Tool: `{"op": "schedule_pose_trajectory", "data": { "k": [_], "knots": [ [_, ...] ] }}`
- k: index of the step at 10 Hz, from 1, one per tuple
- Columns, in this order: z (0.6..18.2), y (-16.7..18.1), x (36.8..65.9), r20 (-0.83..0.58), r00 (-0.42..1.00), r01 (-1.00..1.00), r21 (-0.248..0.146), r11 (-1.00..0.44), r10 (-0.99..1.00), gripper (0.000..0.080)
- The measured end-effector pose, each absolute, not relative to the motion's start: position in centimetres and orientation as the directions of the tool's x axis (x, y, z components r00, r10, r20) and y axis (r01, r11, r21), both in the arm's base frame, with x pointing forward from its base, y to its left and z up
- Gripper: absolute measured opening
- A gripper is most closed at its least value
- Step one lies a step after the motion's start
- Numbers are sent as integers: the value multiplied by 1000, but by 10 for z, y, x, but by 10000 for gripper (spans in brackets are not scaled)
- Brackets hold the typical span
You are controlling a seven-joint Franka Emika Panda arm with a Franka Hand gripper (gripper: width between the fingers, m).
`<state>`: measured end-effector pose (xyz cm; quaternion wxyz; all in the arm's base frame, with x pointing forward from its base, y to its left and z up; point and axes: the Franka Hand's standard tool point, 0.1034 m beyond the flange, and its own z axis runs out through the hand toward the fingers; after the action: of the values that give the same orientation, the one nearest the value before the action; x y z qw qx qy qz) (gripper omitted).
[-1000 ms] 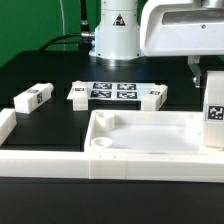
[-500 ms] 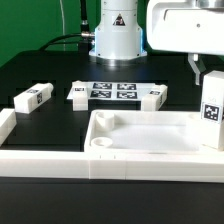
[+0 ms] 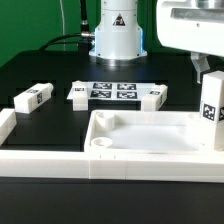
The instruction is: Assemble desk
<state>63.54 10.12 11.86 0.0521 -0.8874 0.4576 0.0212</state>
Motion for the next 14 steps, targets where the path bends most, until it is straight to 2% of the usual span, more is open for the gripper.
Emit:
{"op": "schedule_pose_trajectory", "data": {
  "k": [2,3,7,10,14],
  "knots": [
    [119,104,635,-81,627,-779,-78,-622,-775,618],
    [119,105,636,-70,692,-721,-88,-687,-718,640],
    [119,105,636,-38,888,-460,-106,-882,-459,649],
    [119,108,635,-8,977,-213,-109,-971,-214,649],
    [119,109,636,25,996,89,-99,-991,87,649]
  ]
}}
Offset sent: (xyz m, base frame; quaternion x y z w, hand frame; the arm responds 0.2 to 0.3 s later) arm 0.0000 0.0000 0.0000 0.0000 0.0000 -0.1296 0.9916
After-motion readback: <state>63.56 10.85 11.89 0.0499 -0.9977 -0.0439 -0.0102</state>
